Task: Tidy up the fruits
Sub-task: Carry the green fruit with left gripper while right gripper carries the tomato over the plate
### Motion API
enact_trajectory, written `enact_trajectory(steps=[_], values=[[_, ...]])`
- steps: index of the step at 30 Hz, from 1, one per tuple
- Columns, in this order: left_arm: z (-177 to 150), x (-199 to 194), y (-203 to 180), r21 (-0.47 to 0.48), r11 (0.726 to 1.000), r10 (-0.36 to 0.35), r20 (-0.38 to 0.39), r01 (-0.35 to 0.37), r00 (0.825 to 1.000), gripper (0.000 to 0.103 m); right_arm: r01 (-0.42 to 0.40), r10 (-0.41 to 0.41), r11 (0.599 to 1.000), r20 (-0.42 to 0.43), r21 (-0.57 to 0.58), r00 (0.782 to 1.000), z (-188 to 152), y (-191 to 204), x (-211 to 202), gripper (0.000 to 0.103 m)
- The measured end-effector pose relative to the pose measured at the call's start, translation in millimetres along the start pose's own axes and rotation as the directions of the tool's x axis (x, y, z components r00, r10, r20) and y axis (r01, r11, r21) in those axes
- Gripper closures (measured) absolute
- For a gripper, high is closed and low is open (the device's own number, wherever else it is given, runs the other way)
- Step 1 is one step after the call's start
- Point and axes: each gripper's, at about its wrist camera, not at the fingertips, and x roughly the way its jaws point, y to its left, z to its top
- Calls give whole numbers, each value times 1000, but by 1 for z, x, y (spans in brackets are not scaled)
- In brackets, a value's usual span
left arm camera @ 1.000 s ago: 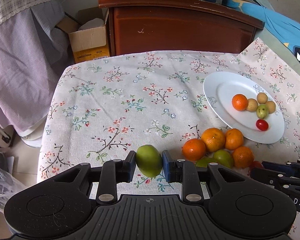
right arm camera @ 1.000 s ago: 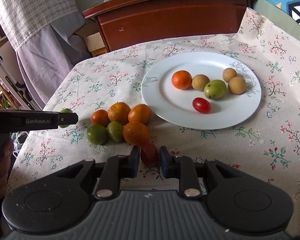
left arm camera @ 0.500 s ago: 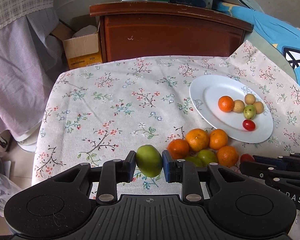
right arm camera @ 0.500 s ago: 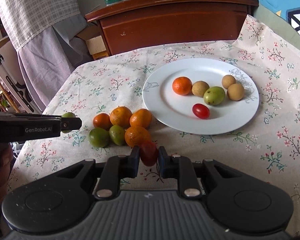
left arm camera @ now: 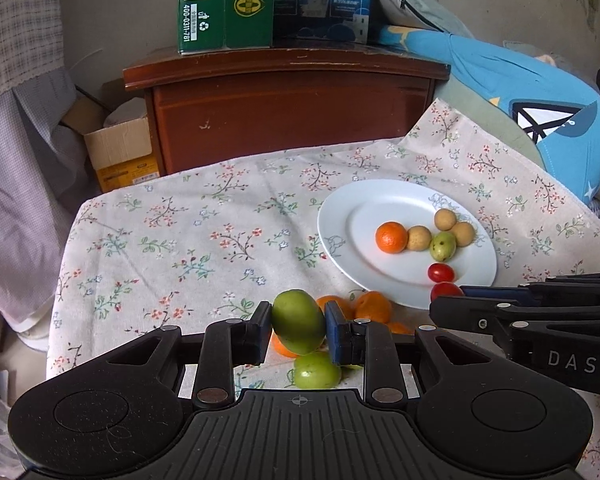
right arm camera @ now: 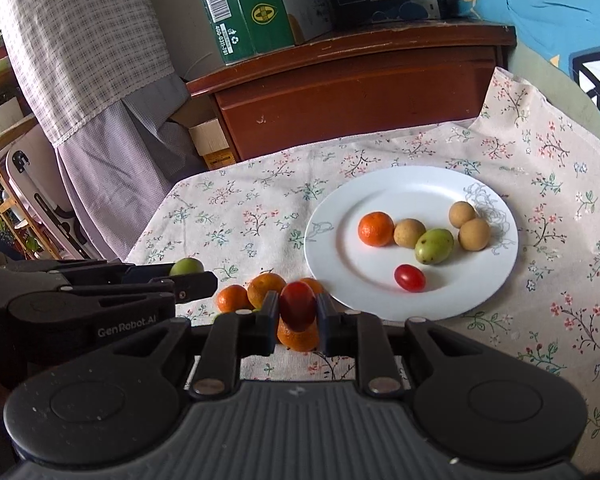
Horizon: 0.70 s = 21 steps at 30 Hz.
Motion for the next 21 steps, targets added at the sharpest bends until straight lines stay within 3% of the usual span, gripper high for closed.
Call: enact_trajectory(steps=[11,21], values=[[28,10,-10,-15,996,-86,19,86,996,78,22,-24,999,45,35,999,28,-22,-3,84],[44,37,-27,48,991,-127,2,127,992,78,71,-73,997,69,35,995,55,-48,10,84]])
